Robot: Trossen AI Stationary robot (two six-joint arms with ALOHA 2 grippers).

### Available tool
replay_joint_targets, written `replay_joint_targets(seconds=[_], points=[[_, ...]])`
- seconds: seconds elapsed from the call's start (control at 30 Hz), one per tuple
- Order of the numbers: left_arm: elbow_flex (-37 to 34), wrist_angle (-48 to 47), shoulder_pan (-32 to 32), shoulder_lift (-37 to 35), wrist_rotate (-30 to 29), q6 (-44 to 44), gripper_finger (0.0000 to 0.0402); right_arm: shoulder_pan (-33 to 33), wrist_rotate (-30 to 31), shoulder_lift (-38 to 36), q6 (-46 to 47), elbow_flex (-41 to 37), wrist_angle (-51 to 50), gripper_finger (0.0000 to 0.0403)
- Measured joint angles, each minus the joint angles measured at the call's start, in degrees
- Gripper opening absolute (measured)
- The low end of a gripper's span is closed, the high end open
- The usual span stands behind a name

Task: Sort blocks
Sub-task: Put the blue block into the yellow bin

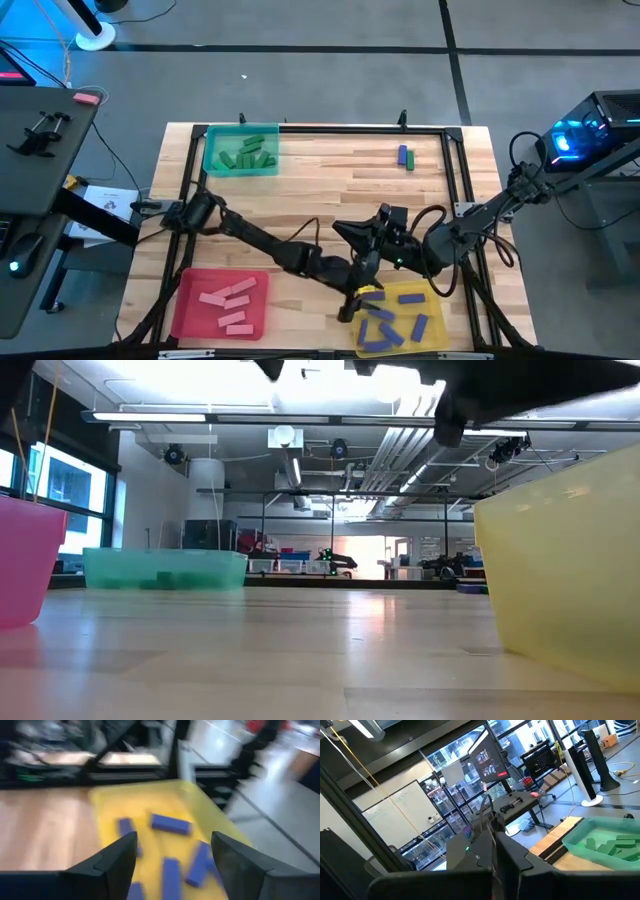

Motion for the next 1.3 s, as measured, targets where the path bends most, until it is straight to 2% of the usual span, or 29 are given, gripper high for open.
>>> replay_joint_targets(seconds=[0.1, 0.17, 0.23, 0.33, 0.43, 0.5, 0.53, 0.6, 0.63, 0.67, 0.7, 0.8, 0.87, 0.97, 1.1, 1.3], points=[[1.03, -8.98, 1.28, -3.91, 9.14, -2.20, 0.0249, 0.02, -0.01, -0.01, -0.44, 0.00, 0.33, 0.0000], [1.17, -17.67, 2.92, -8.29, 13.08, -2.58, 0.0249, 0.04, -0.01, -0.11, -0.45, 0.00, 0.50, 0.0000], [0.83, -28.04, 5.05, -13.18, 12.39, 1.22, 0.0245, 0.04, 0.35, -0.22, -0.71, 0.00, 1.45, 0.0000], [-4.27, -34.73, 9.35, -22.71, 9.34, 7.37, 0.0235, 0.00, 0.10, -0.26, -1.19, 0.00, 3.67, 0.0000], [-13.94, -31.49, 15.70, -36.11, 8.62, 6.77, 0.0225, -0.60, 0.07, -0.17, -2.94, 0.00, 5.23, 0.0000], [-23.16, -25.99, 19.99, -46.25, 8.36, 2.90, 0.0219, -1.21, 3.24, -0.22, -3.85, 0.00, 6.06, 0.0000], [-28.17, -22.73, 21.71, -51.02, 8.30, 0.32, 0.0216, -1.73, 6.76, -0.22, -4.04, 0.00, 5.64, 0.0000], [-38.70, -13.00, 24.15, -59.84, 8.31, -5.07, 0.0212, -3.21, 17.90, -0.24, -0.57, 0.00, 1.27, 0.0000], [-43.76, -7.47, 25.00, -63.89, 8.00, -8.24, 0.0210, -4.32, 22.99, -0.59, 3.06, -0.01, -3.61, 0.0000], [-48.50, -2.04, 25.57, -67.61, 6.94, -11.59, 0.0209, -5.88, 24.89, -1.43, 8.20, -0.25, -10.99, 0.0000], [-52.67, 3.68, 25.84, -70.64, 5.27, -15.09, 0.0208, -7.83, 23.15, -2.89, 16.01, -0.72, -20.18, 0.0000], [-62.47, 14.72, 25.49, -76.32, 0.42, -25.45, 0.0207, -16.82, 6.49, -6.74, 51.14, -2.76, -50.30, 0.0000], [-66.08, 18.03, 24.69, -77.45, -1.56, -29.40, 0.0207, -22.93, -4.35, -7.19, 60.19, -5.18, -62.76, 0.0000], [-66.97, 18.83, 23.67, -77.52, -3.50, -31.10, 0.0207, -30.60, -14.19, -8.30, 59.28, -8.33, -68.94, 0.0000], [-65.64, 19.69, 23.58, -75.58, -5.05, -28.40, 0.0206, -42.93, -24.40, -8.99, 51.54, -12.95, -74.43, 0.0000], [-59.54, 19.79, 27.62, -73.88, -8.53, -19.91, 0.0206, -59.61, -39.06, -8.87, 35.92, -25.56, -68.83, 0.0000]])
